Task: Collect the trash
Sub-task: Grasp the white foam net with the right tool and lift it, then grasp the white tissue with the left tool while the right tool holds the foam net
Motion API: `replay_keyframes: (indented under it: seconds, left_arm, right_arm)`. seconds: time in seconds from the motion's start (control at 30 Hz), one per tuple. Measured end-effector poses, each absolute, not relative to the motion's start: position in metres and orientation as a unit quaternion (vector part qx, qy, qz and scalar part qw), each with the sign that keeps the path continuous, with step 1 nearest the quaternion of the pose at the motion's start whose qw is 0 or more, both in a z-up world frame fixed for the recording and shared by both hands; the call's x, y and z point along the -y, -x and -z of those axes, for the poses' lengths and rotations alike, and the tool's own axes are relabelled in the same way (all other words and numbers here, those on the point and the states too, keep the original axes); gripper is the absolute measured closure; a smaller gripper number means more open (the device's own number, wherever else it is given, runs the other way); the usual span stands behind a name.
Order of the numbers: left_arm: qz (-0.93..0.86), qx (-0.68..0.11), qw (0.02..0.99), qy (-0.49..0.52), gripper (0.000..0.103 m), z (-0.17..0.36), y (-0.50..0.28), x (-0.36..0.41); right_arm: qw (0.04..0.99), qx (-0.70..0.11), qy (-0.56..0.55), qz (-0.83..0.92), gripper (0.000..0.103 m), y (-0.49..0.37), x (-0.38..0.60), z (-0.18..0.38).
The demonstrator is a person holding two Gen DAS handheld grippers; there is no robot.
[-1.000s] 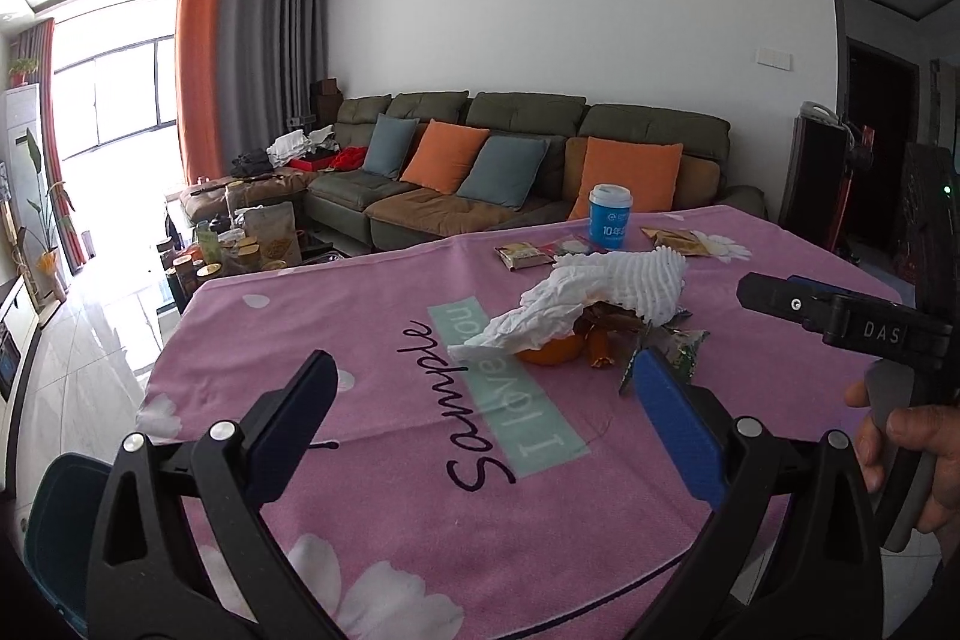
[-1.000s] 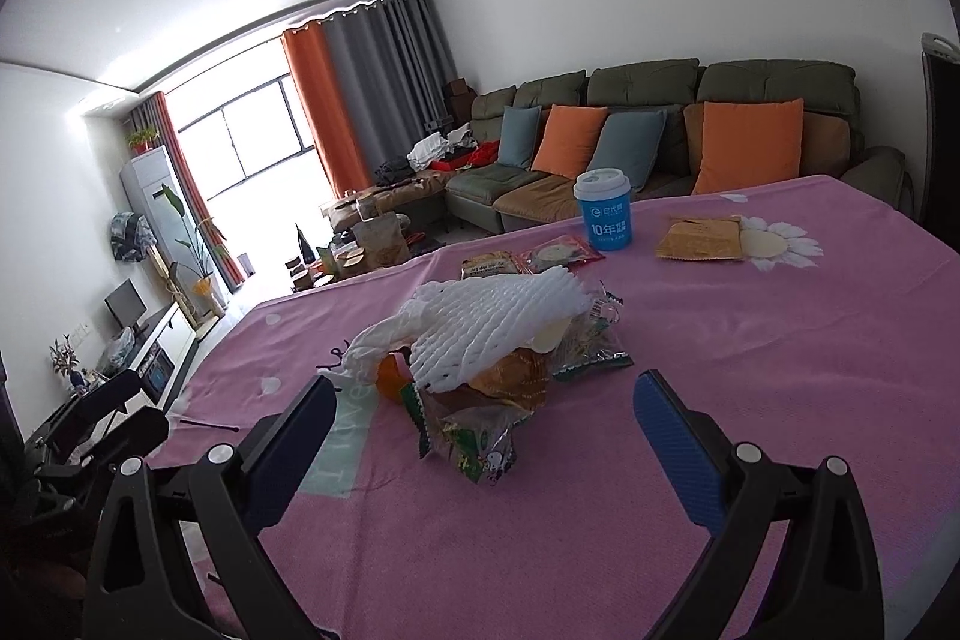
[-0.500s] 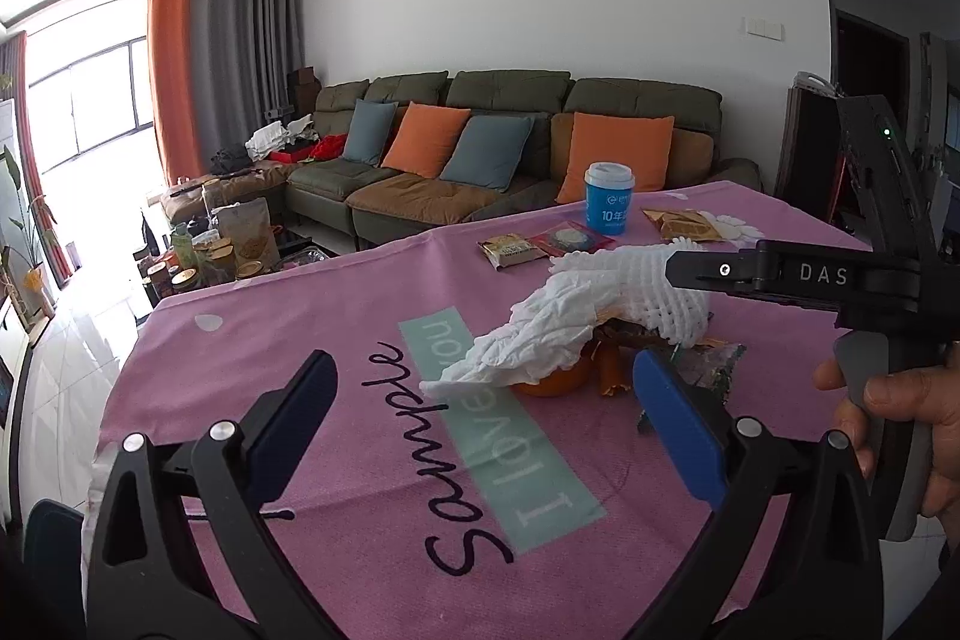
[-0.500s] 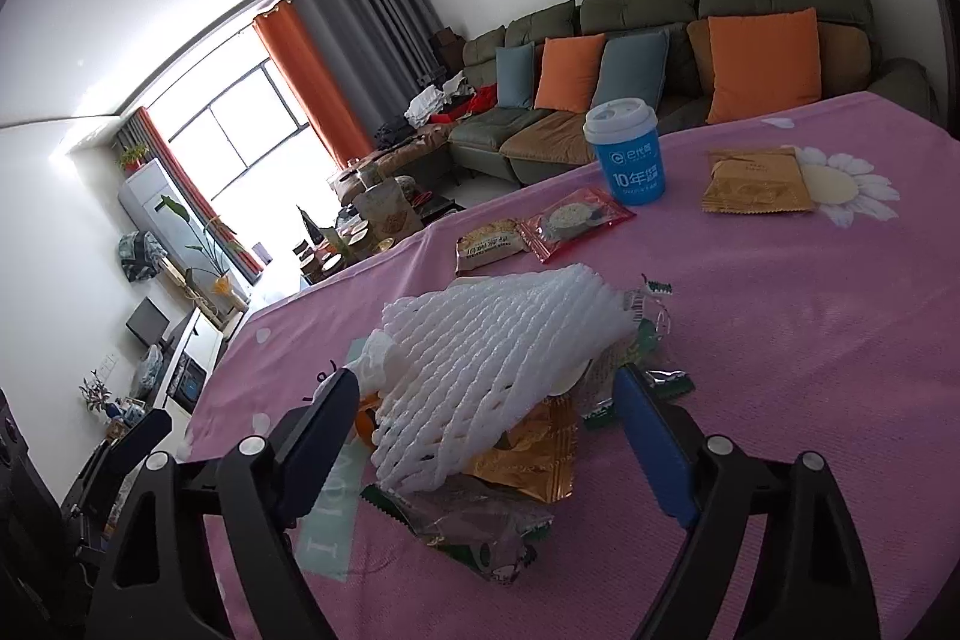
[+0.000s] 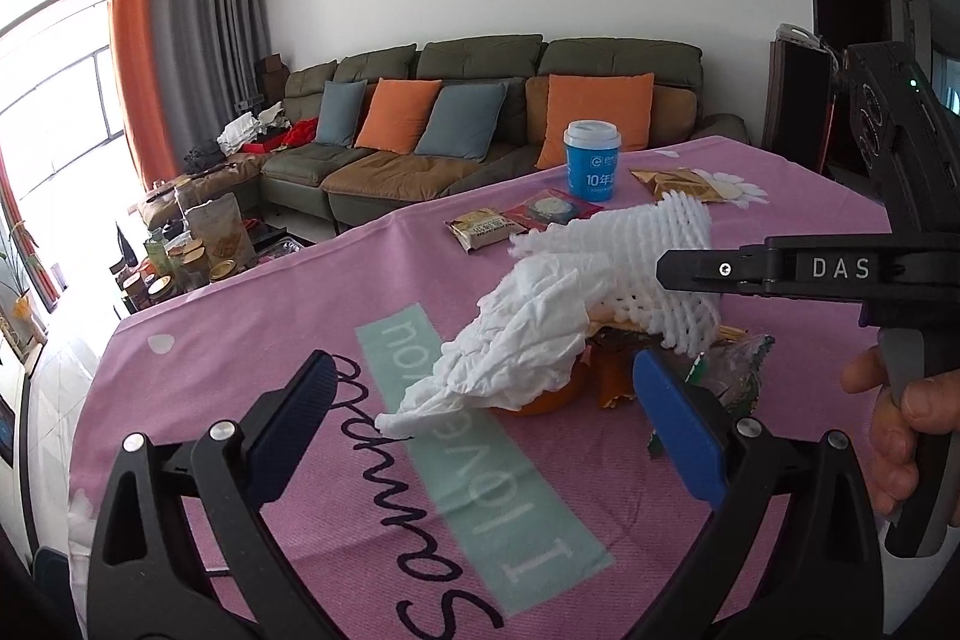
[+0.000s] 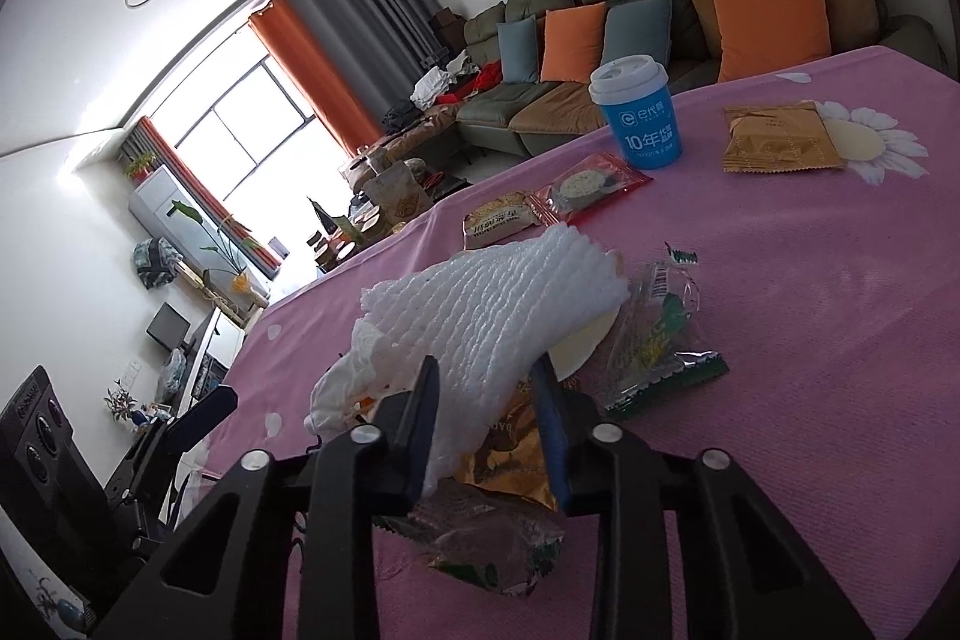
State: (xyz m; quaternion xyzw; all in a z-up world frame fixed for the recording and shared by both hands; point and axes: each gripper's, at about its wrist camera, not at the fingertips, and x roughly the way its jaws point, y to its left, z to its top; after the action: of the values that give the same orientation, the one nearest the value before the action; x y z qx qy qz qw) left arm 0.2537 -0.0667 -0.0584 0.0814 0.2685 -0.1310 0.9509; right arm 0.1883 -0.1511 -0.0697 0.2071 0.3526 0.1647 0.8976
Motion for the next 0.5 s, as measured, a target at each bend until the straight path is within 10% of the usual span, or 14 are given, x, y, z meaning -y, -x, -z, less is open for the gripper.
replay_keyframes:
  seconds: [0.5]
  left_arm:
    - [0.140,-0.303,0.940,-0.067,0.008,0.070,-0.292,0.066]
  right_arm:
    - [0.909,-0.299,-0.240,-0.166,0.094,-0.176,0.178,0.050]
